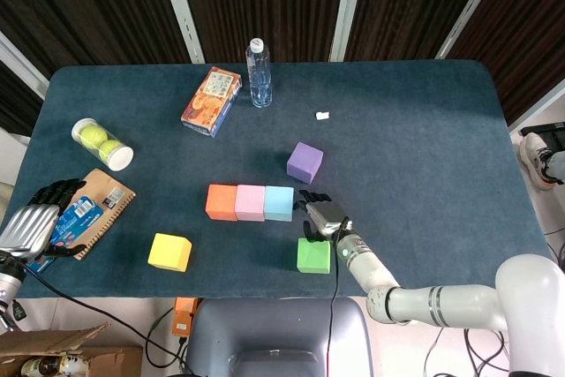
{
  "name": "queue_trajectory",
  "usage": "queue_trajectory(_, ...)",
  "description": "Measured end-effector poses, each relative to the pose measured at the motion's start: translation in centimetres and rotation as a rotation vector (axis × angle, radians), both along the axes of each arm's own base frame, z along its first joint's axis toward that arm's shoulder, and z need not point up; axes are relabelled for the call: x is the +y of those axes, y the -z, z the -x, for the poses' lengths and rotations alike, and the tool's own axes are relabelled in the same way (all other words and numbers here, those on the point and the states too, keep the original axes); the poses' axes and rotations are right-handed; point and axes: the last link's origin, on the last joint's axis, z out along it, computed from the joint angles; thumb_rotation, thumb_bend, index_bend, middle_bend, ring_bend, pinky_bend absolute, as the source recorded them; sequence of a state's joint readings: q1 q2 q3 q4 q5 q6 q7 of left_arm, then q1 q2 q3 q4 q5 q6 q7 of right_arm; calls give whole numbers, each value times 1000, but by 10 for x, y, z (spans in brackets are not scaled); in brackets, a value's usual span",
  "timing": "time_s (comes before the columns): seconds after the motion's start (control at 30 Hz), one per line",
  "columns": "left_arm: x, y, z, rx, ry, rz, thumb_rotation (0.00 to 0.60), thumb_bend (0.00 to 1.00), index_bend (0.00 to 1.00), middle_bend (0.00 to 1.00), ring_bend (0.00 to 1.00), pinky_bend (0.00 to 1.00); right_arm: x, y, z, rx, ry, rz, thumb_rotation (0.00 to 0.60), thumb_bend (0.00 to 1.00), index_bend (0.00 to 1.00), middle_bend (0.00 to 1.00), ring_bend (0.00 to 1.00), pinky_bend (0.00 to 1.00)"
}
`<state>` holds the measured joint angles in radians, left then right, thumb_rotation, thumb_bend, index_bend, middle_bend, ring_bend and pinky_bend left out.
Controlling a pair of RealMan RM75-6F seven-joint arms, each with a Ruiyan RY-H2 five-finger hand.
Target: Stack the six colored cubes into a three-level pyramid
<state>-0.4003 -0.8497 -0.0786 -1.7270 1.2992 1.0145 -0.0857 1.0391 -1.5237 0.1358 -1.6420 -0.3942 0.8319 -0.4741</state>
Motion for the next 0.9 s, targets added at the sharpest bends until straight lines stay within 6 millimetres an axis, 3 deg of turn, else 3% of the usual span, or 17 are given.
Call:
queue_trajectory(0.33,0,1,-1,-3,3,2,600,58,89,59,0,104,1,3,-6,-6,-7,-3,600,563,219,0,0,0)
queue_trajectory(0.8,-2,1,-2,-5,7,0,600,58,89,60,0,104,4,-14,10,35,-12,1,600,562,192,0,0,0)
queue_trajectory(0.9,-1,-1,-2,-6,5,-6,600,58,89,59,0,104,8,-24,10,25,-33,17,600,469,183,0,0,0)
